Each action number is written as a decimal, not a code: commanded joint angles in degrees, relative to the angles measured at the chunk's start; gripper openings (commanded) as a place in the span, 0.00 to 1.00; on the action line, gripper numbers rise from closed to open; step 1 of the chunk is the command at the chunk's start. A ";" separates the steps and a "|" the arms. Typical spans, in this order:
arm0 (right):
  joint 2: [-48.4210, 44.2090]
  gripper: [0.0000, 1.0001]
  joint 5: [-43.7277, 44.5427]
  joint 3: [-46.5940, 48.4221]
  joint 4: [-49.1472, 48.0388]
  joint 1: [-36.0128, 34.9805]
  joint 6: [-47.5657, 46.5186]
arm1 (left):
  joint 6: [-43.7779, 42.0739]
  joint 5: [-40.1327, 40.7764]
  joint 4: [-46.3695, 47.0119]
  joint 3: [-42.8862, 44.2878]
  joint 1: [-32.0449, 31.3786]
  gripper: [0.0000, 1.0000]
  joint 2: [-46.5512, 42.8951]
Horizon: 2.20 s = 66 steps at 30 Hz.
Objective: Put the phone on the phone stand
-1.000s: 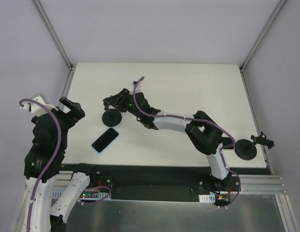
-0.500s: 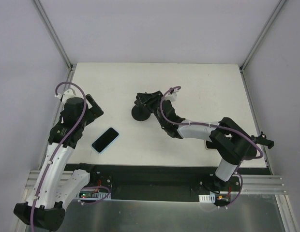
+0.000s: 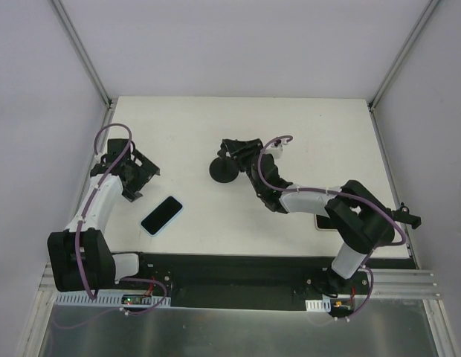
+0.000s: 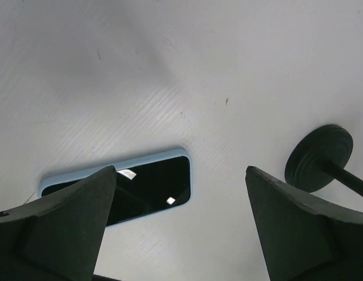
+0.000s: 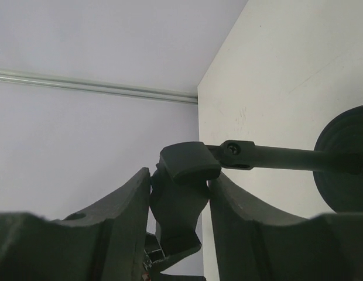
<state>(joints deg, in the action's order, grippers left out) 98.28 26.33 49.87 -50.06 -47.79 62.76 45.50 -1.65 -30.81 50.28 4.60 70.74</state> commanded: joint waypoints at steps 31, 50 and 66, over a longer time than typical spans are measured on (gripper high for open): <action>-47.30 0.96 -14.90 -22.00 29.31 5.43 -38.59 | 20.40 -17.42 8.66 -19.25 -8.45 0.75 6.96; -7.42 0.96 -17.80 9.35 59.26 -20.75 -54.91 | 16.04 -7.59 7.79 -19.35 -12.79 0.84 -16.91; 17.73 0.96 -7.08 37.85 77.05 -26.65 -59.07 | -6.73 8.15 -2.50 -2.12 -7.06 0.99 -26.27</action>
<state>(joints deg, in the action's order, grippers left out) 114.43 15.00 85.58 21.78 -74.22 4.60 43.83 1.28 -30.00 46.72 -2.55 45.01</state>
